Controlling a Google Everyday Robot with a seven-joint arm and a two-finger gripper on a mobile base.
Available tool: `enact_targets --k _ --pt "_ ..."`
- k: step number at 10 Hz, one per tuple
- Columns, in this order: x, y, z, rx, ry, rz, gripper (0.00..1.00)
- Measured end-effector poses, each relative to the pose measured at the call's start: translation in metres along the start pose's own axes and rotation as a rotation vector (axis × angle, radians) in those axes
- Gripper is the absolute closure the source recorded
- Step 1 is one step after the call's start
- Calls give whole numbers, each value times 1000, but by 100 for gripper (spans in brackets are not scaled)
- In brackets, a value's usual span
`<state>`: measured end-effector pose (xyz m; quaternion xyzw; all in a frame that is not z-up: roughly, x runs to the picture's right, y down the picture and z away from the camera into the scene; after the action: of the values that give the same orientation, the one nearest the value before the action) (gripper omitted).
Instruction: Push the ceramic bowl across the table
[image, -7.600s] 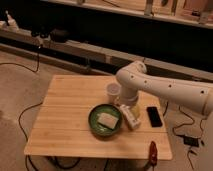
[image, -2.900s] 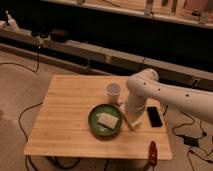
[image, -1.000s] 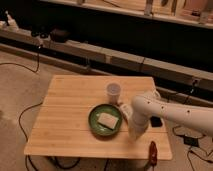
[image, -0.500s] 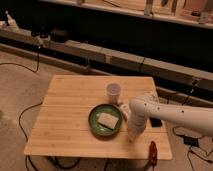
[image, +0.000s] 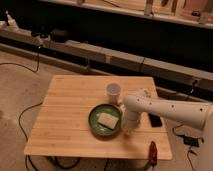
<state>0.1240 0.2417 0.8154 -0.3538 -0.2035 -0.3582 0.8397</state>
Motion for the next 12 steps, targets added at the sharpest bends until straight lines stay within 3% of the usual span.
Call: enact_targets --k 3,8,12 --pt "-6 -22 3 6 8 -44 74" --pt "-2 -54 5 17 84 -103 74" --pt "0 -87 6 41 100 -121 74"
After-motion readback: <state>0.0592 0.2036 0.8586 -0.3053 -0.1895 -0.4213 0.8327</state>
